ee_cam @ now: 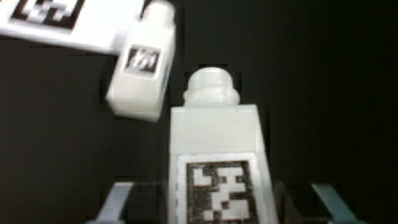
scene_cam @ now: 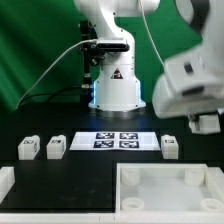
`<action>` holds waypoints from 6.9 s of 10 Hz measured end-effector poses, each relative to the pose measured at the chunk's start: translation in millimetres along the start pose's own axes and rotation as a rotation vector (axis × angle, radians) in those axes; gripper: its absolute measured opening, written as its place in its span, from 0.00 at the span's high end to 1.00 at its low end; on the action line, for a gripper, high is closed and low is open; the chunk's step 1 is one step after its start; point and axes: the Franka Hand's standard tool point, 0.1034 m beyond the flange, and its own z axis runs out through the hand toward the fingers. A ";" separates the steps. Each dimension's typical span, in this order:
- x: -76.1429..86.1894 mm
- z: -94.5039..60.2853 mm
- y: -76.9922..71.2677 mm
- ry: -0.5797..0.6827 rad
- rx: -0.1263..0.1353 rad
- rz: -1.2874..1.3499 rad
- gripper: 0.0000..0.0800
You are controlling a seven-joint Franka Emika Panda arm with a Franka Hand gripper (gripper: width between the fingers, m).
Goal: Assemble one leg
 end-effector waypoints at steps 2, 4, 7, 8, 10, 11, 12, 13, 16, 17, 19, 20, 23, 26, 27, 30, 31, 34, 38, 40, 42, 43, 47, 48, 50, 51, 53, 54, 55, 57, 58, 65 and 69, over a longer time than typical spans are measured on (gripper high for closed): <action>3.5 -35.8 11.8 0.193 -0.010 0.021 0.64; 7.1 -28.8 13.4 0.401 -0.030 0.021 0.64; 54.6 -46.6 45.5 0.752 -0.081 -0.108 0.64; 74.5 -67.7 58.5 0.831 -0.092 -0.134 0.64; 86.6 -83.6 62.6 1.022 -0.143 -0.142 0.64; 84.6 -83.6 72.4 1.128 -0.182 -0.138 0.64; 85.4 -79.4 76.9 1.164 -0.192 -0.130 0.64; 86.2 -76.5 75.0 1.139 -0.185 -0.134 0.64; 103.5 -65.5 53.5 1.068 -0.140 -0.163 0.64; 113.0 -64.9 45.8 1.060 -0.127 -0.173 0.64; 126.0 -55.0 38.2 1.053 -0.110 -0.180 0.64; 129.1 -51.6 35.3 1.061 -0.106 -0.177 0.64; 132.9 -38.4 39.4 1.046 -0.103 -0.172 0.64; 135.7 -27.9 38.4 1.043 -0.100 -0.171 0.64; 137.3 -28.2 39.1 1.052 -0.101 -0.169 0.64; 139.6 -18.2 39.7 1.040 -0.096 -0.166 0.64; 140.5 -13.4 39.4 1.034 -0.094 -0.166 0.64; 145.8 -11.4 38.7 1.100 -0.105 -0.158 0.64; 145.6 -8.6 39.5 1.085 -0.103 -0.157 0.30; 145.6 -8.4 39.5 1.085 -0.103 -0.157 0.22; 145.6 -8.2 39.5 1.085 -0.103 -0.157 0.19; 145.6 -8.1 39.5 1.084 -0.103 -0.157 0.19; 145.7 -7.9 39.6 1.084 -0.102 -0.157 0.19; 145.4 -8.1 40.5 1.070 -0.098 -0.155 0.19; 132.3 -36.6 40.4 0.946 -0.073 -0.147 0.19; 134.3 -48.6 39.4 0.934 -0.070 -0.146 0.19; 138.6 -52.7 29.7 0.751 -0.018 -0.127 0.19; 143.4 -52.6 27.4 0.671 0.002 -0.119 0.19; 145.7 -46.4 24.8 0.568 0.018 -0.119 0.19; 149.8 -36.4 28.9 0.442 0.039 -0.125 0.19; 154.2 -33.7 34.0 0.443 0.041 -0.118 0.19; 156.2 -31.1 36.0 0.463 0.042 -0.092 0.52; 156.8 -30.9 37.5 0.466 0.055 -0.049 0.61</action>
Offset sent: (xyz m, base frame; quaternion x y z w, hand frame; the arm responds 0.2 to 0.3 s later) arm 0.0000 0.0000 0.0000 0.0000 0.1790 0.0000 0.9838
